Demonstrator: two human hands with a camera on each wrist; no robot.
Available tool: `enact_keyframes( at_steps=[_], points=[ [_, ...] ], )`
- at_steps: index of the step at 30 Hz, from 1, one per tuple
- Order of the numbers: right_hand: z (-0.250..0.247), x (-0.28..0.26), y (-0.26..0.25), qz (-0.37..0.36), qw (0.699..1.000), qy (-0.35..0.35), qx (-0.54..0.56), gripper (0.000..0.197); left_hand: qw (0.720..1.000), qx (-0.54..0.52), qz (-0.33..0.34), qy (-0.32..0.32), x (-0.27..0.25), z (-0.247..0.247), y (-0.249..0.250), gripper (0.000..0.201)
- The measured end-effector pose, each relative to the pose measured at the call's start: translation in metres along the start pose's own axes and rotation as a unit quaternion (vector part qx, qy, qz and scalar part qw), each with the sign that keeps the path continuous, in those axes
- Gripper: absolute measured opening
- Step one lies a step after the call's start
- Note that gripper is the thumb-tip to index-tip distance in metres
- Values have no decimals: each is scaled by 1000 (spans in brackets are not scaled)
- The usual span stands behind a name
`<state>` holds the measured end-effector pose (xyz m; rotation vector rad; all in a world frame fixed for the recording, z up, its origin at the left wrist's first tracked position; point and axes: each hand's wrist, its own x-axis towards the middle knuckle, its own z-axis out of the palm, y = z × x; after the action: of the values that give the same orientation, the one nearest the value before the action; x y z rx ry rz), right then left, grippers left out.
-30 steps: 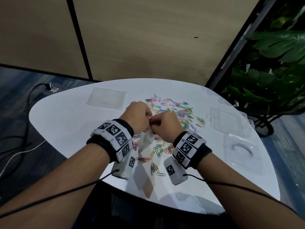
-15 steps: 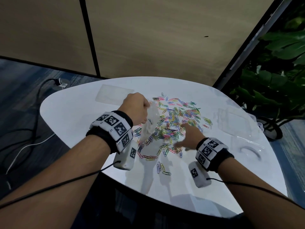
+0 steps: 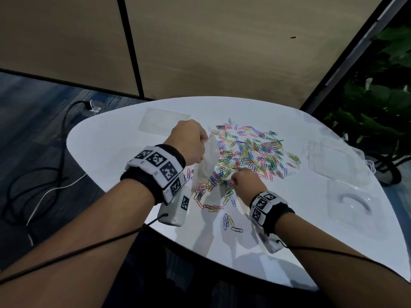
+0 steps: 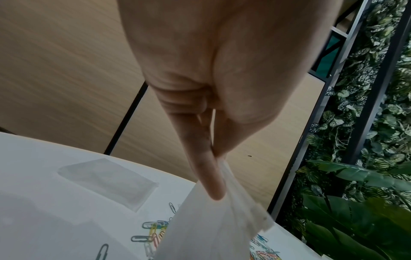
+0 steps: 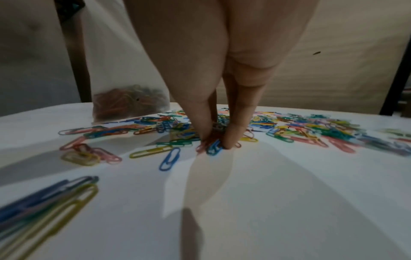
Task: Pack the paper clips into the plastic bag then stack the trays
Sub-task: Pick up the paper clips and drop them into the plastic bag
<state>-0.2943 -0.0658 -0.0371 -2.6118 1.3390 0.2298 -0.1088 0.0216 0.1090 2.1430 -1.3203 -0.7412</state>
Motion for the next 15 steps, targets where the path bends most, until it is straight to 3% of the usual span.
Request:
enact_keyframes(
  at_steps=[4, 7, 9, 11, 13, 15],
  points=[
    [-18, 2, 9, 31, 997, -12, 67, 18, 1000, 1, 2, 0, 0, -1, 3, 31],
    [-30, 0, 28, 102, 969, -6, 226, 8, 1000, 0, 6, -2, 0, 1, 5, 32],
    [-43, -1, 40, 158, 910, -17, 382, 3, 1000, -2, 5, -3, 0, 3, 7, 32],
    [-63, -3, 42, 173, 831, -7, 529, 4, 1000, -3, 1, -5, 1, 4, 9, 31],
    [-86, -8, 35, 141, 750, -2, 646, 11, 1000, -6, 0, -9, 0, 5, 10, 31],
    [-108, -14, 22, 96, 692, -12, 716, 19, 1000, -7, 1, -10, 0, 6, 11, 31]
  ],
)
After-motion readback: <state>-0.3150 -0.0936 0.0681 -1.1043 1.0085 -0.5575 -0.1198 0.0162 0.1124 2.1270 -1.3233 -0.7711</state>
